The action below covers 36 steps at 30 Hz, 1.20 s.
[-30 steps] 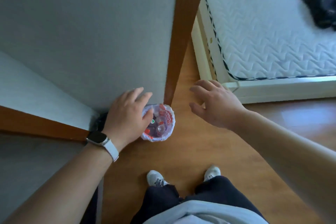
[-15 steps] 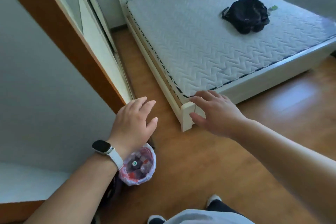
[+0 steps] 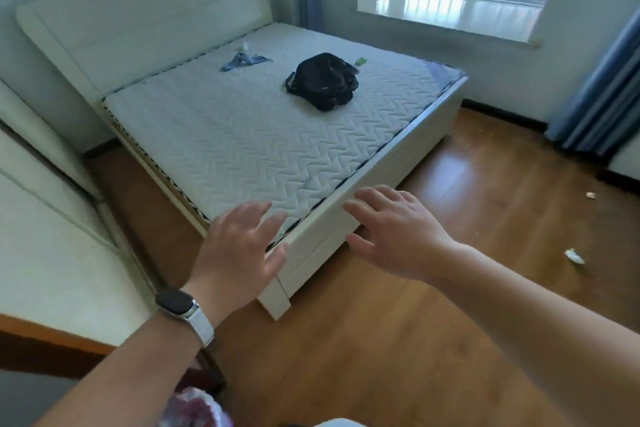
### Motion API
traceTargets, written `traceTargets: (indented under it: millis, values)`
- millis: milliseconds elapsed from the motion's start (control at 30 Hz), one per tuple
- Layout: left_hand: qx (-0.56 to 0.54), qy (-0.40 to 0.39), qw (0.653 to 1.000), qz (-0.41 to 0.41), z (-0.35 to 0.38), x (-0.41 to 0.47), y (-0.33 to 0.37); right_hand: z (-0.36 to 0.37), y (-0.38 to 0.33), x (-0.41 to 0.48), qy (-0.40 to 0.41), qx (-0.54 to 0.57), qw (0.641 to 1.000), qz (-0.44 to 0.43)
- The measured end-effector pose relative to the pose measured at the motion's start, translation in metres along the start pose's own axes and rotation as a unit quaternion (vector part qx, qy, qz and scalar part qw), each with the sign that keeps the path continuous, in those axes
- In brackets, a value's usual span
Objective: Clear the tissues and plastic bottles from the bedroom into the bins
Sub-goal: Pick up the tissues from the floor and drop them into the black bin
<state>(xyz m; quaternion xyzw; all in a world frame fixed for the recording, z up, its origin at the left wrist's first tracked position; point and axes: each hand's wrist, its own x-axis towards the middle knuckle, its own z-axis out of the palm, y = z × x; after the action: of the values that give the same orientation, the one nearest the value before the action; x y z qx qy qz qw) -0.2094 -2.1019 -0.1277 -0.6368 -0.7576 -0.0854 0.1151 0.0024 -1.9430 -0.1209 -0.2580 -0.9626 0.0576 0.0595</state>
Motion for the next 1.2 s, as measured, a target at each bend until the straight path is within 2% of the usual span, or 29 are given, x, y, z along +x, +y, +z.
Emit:
traceTargets:
  millis: [300, 567, 833, 933, 1200]
  values:
    - [-0.038, -0.026, 0.992, 0.12, 0.049, 0.124, 0.02, 0.001, 0.079, 0.004, 0.018, -0.031, 0.988, 0.148]
    - [-0.097, -0.032, 0.97, 0.22, 0.108, 0.264, 0.003, -0.001, 0.136, 0.064, 0.048, -0.056, 0.955, 0.288]
    - [-0.139, -0.059, 0.938, 0.311, 0.145, 0.39, -0.008, -0.014, 0.164, 0.125, 0.065, -0.062, 0.916, 0.392]
    - [-0.156, -0.057, 0.925, 0.341, 0.153, 0.417, -0.001, -0.015, 0.177, 0.128, 0.048, -0.053, 0.9, 0.43]
    - [-0.158, -0.033, 0.9, 0.405, 0.163, 0.486, 0.045, -0.023, 0.233, 0.12, 0.076, -0.059, 0.868, 0.486]
